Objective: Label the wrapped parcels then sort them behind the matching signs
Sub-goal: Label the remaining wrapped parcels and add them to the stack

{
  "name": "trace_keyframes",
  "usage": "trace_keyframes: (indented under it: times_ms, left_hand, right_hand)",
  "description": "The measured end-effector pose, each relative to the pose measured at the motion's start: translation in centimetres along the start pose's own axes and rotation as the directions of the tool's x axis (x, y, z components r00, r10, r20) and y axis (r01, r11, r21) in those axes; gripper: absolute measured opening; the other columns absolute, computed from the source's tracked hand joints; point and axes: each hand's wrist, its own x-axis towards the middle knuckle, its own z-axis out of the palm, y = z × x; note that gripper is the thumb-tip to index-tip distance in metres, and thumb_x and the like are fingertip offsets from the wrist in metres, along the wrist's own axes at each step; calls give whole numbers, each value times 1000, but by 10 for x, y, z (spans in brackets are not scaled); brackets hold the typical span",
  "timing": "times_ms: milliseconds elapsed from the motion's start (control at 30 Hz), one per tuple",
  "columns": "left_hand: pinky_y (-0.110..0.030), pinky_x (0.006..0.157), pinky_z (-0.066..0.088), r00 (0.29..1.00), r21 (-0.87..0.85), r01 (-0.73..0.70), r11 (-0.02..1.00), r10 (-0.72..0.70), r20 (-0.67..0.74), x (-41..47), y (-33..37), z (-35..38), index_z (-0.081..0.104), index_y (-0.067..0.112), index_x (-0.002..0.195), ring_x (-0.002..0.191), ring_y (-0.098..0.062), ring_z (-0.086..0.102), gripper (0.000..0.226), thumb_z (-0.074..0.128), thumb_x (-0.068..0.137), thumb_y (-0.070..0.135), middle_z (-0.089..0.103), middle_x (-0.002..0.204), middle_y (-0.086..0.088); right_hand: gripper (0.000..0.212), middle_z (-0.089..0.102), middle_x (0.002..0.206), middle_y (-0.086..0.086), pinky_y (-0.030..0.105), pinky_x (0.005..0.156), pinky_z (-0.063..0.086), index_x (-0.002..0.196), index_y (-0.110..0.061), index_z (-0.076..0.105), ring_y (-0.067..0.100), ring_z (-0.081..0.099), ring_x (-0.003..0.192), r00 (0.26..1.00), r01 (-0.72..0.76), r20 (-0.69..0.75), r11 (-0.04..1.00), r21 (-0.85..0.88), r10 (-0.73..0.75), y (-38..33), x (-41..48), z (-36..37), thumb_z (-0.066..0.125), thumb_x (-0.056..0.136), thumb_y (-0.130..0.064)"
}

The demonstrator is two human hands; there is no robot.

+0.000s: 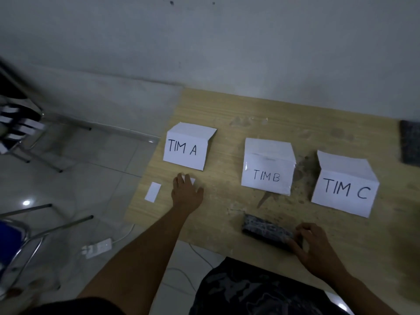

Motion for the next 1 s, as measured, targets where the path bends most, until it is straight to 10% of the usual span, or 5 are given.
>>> trace_keyframes:
  times_ms: [167, 300, 600, 767, 1000]
  left_hand:
    - [-51, 110, 29, 998, 85, -14, 996, 8, 60, -9, 5, 9, 24, 10, 145, 144, -34, 14, 64, 51, 93, 36, 13, 157, -16]
    - [-46, 99, 42, 996, 168, -65, 984, 74, -45, -21, 11, 23, 30, 11, 141, 132, -31, 34, 54, 51, 94, 27, 32, 145, -11]
    - [-43, 78, 52, 936, 240, -333, 912, 350, -31, -33, 22, 34, 39, 11, 136, 108, -30, 57, 48, 52, 91, 4, 57, 120, -12]
    - [-48, 83, 51, 937, -111, -350, 930, 348, -37, -36, 27, 39, 42, 7, 132, 100, -34, 58, 46, 51, 89, -5, 57, 111, -17]
    - [-49, 101, 39, 991, 15, -63, 998, 64, -117, -28, 7, 27, 36, 6, 137, 129, -32, 41, 54, 57, 91, 26, 44, 139, -15]
  right_hand:
    - [65, 52, 92, 6, 38, 80, 42, 69, -18, 57, 26, 49, 91, 1000, -17, -25, 1000, -16, 17, 0, 4, -3, 34, 81, -78]
    - [28, 53, 96, 9, 38, 85, 39, 73, -13, 60, 33, 52, 99, 999, -50, -2, 999, -15, 50, 1, 4, -7, 59, 88, -38]
    - [15, 56, 104, 11, 37, 89, 40, 82, -13, 60, 30, 52, 104, 998, -53, -44, 998, 42, 54, -5, 1, -8, 64, 91, -24]
    - [15, 49, 98, 1, 32, 87, 34, 80, -19, 54, 23, 49, 100, 996, -7, -88, 991, 136, 20, -16, 1, -12, 65, 90, -13]
    - [18, 53, 91, 6, 32, 83, 36, 76, -16, 54, 23, 51, 92, 992, 6, -124, 989, 151, 13, -17, -5, -15, 66, 89, -13]
